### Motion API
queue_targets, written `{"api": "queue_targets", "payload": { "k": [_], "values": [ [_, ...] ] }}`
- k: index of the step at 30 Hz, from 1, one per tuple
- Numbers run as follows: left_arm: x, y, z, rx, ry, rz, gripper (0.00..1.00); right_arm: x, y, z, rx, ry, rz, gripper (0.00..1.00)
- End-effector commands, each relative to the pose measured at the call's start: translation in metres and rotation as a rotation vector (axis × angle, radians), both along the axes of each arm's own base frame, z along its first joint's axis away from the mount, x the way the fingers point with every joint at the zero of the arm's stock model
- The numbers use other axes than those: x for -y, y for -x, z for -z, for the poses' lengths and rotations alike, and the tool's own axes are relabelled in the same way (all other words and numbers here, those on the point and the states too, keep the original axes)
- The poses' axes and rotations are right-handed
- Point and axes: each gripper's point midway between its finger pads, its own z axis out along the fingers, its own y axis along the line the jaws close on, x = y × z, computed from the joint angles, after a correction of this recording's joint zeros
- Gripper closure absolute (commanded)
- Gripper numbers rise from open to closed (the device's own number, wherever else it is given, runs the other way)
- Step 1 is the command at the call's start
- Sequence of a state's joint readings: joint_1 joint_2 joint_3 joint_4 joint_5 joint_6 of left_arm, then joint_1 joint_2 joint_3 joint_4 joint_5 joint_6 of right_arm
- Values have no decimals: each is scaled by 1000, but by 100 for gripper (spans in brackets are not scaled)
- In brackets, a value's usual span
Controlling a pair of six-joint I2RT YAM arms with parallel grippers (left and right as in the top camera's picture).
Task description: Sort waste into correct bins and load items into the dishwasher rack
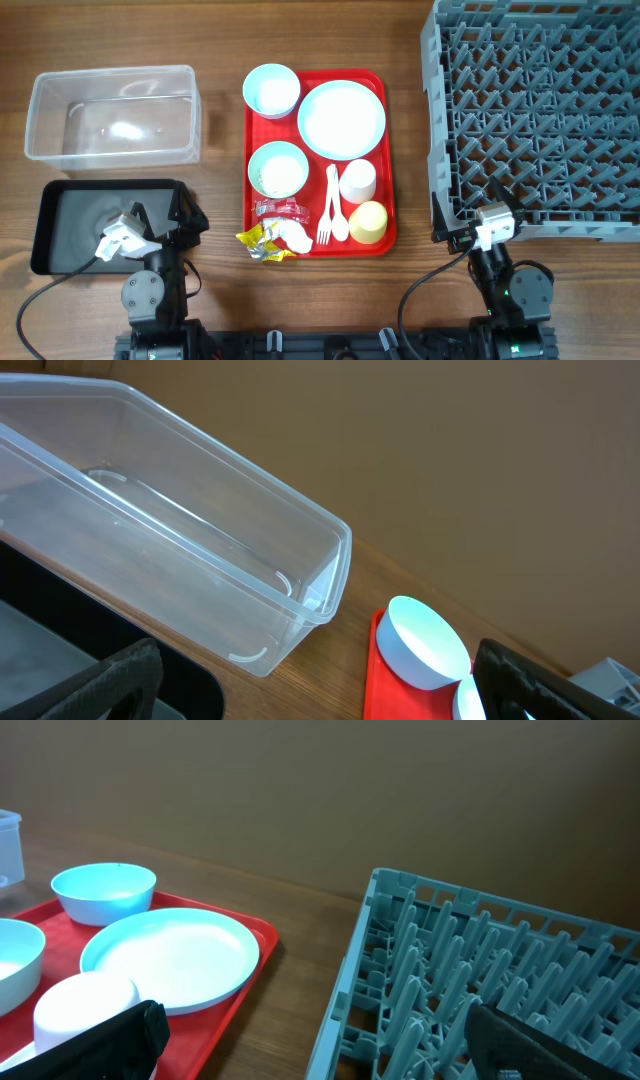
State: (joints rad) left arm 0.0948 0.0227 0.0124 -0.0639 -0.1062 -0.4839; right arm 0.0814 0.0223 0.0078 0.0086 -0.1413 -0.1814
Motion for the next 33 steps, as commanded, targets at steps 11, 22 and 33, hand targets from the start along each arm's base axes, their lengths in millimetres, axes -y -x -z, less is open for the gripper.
{"api": "queue_targets", "payload": {
  "k": [11, 22, 33],
  "values": [
    [-1, 0, 3, -8, -5, -4, 0, -7, 1, 1, 48, 202, -46, 0],
    [33, -4, -11, 44, 2, 195, 0, -45, 17, -18, 150, 187, -278, 0],
    [35, 7, -51, -23, -104, 209, 0, -45, 32, -86, 300, 33, -286, 0]
  ]
}}
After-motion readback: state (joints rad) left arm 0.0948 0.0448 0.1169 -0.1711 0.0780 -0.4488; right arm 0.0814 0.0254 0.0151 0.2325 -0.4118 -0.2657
